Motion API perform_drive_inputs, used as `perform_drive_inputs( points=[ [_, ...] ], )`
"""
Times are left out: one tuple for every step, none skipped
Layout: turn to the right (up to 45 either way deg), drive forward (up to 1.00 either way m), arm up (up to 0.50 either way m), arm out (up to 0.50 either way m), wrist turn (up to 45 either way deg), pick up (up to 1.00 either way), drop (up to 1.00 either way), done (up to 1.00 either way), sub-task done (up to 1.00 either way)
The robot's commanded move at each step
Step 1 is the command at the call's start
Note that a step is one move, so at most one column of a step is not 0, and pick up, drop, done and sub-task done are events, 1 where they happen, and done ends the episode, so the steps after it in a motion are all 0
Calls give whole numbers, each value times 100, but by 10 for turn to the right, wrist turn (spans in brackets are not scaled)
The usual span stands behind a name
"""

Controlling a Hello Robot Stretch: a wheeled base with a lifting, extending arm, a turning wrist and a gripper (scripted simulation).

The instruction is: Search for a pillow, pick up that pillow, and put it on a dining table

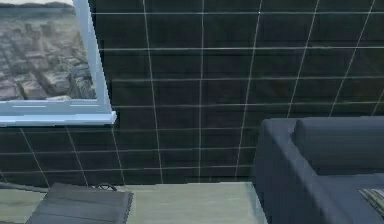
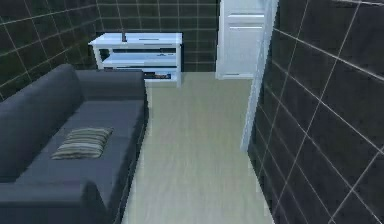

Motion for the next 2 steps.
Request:
perform_drive_inputs(
  points=[
    [450,0,0,0,0,0,0,0,0],
    [450,0,0,0,0,0,0,0,0]
  ],
)
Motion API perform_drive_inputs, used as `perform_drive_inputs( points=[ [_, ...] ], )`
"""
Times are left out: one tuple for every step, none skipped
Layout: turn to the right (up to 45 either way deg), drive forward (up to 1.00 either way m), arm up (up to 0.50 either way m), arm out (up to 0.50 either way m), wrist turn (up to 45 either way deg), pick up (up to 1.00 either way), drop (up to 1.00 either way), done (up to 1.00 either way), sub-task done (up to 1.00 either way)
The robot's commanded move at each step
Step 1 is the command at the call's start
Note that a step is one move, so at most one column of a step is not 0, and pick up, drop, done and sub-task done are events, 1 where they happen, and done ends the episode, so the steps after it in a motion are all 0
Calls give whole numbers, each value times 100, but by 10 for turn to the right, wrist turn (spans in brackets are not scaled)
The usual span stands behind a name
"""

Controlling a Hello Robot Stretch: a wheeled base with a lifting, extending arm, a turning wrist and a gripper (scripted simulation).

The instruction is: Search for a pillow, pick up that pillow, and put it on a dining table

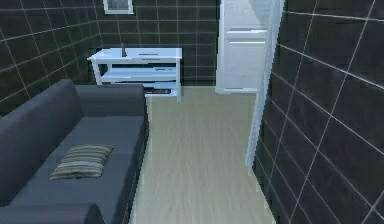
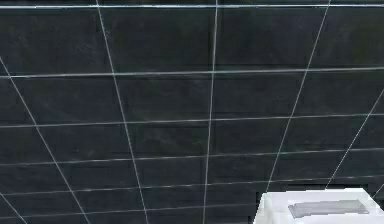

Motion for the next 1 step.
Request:
perform_drive_inputs(
  points=[
    [30,0,0,0,0,0,0,0,0]
  ],
)
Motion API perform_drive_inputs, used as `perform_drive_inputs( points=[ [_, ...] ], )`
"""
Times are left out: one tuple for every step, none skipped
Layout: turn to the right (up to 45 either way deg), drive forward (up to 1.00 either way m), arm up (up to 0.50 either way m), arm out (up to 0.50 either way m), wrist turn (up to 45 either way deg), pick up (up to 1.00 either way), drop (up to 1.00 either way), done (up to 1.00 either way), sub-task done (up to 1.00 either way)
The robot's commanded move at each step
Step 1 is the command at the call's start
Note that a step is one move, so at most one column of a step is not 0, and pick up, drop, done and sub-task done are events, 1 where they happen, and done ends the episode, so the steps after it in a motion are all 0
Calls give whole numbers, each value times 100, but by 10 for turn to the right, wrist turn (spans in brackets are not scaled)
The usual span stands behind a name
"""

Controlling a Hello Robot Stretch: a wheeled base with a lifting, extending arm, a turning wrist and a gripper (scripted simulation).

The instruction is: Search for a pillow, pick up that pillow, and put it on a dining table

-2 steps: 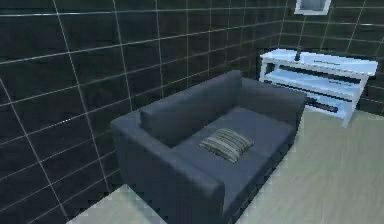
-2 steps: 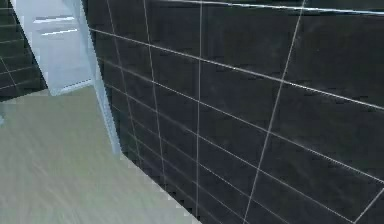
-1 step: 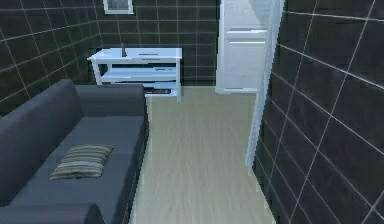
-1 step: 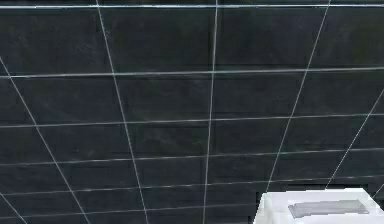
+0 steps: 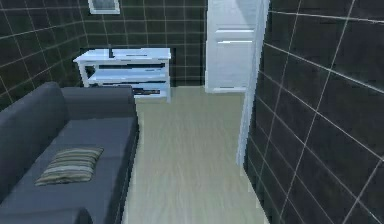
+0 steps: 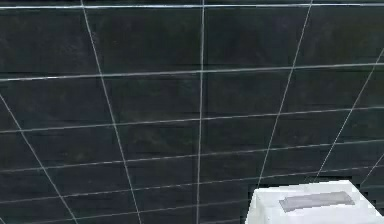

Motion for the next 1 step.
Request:
perform_drive_inputs(
  points=[
    [0,50,0,0,0,0,0,0,0]
  ],
)
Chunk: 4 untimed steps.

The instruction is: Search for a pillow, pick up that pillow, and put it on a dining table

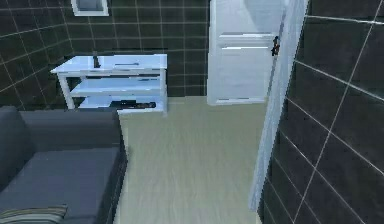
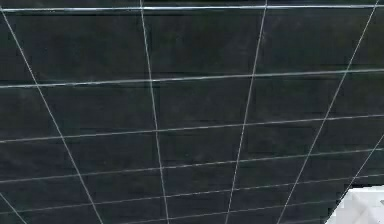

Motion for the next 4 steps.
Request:
perform_drive_inputs(
  points=[
    [-450,0,0,0,0,0,0,0,0],
    [-450,0,0,0,0,0,0,0,0],
    [-450,0,0,0,0,0,0,0,0],
    [0,0,50,0,0,0,0,0,0]
  ],
)
